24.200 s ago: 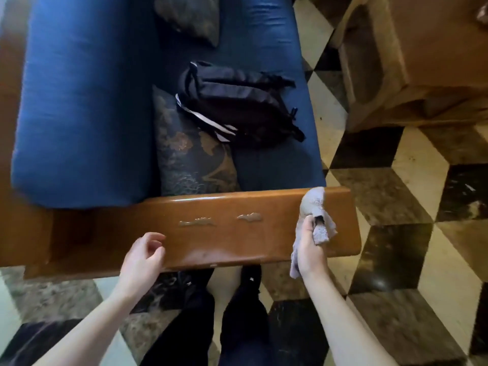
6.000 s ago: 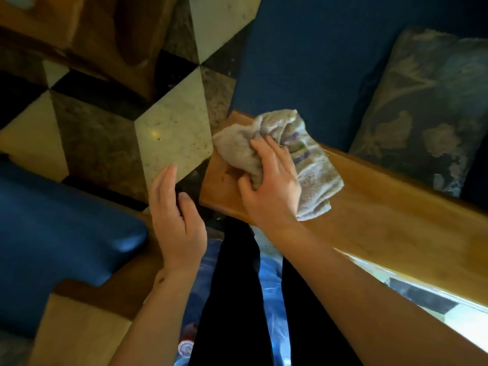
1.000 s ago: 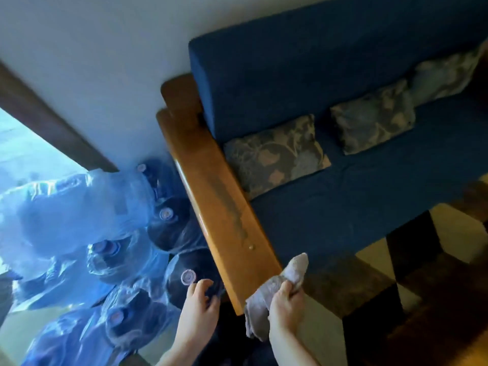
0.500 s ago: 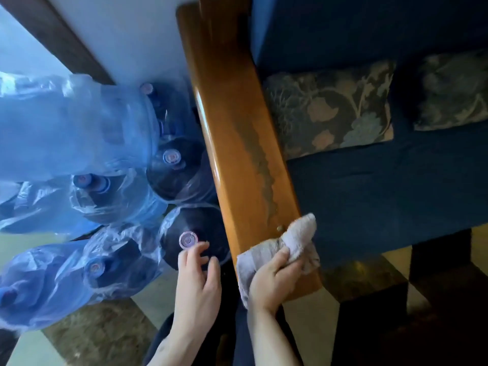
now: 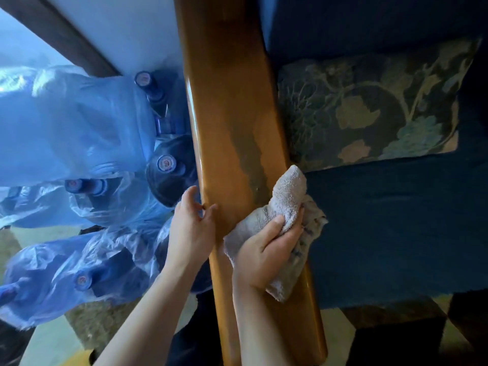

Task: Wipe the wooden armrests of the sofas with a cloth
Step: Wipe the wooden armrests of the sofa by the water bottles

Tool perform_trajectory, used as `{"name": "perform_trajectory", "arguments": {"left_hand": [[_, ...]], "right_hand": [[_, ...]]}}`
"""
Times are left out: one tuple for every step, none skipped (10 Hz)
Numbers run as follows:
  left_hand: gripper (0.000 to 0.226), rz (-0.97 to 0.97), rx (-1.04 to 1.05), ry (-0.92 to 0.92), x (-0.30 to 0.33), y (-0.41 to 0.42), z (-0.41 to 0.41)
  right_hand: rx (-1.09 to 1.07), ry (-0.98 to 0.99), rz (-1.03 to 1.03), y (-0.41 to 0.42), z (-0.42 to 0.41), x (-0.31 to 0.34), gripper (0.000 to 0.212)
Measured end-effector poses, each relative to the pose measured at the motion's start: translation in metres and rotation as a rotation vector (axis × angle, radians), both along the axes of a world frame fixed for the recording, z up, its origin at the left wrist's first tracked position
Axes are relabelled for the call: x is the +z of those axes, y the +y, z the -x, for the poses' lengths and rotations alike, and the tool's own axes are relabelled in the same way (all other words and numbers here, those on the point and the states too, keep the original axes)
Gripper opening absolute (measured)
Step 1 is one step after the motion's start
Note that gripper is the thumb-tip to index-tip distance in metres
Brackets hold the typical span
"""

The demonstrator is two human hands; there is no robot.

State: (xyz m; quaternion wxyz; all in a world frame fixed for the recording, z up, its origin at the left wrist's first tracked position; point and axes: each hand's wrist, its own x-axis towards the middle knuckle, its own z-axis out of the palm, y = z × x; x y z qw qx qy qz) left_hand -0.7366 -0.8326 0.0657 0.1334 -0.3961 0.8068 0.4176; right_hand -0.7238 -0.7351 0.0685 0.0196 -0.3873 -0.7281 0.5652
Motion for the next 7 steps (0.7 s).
{"name": "perform_trajectory", "arguments": {"left_hand": [[0.048, 0.063, -0.050, 0.002, 0.005, -0.009, 0.034], [0.041, 0.111, -0.050, 0.067, 0.004, -0.018, 0.055], [0.042, 0.130, -0.052, 0.072, 0.001, -0.033, 0.086], [0.049, 0.125, -0.050, 0.085, 0.000, -0.043, 0.109], [0.059, 0.065, -0.051, 0.069, -0.005, -0.052, 0.125], [0.073, -0.004, -0.005, 0.043, -0.012, -0.062, 0.135], [0.079, -0.025, 0.002, 0.013, -0.016, -0.071, 0.140]], "right_hand": [[0.002, 0.184, -0.187, -0.011, 0.040, -0.018, 0.058], [0.091, 0.210, -0.221, -0.017, 0.065, -0.027, 0.049], [0.123, 0.246, -0.217, -0.028, 0.085, -0.029, 0.050], [0.110, 0.259, -0.249, -0.038, 0.102, -0.029, 0.053], [0.097, 0.279, -0.257, -0.048, 0.121, -0.032, 0.054], [0.075, 0.299, -0.283, -0.061, 0.145, -0.036, 0.052], [0.096, 0.281, -0.271, -0.073, 0.172, -0.038, 0.053]]}}
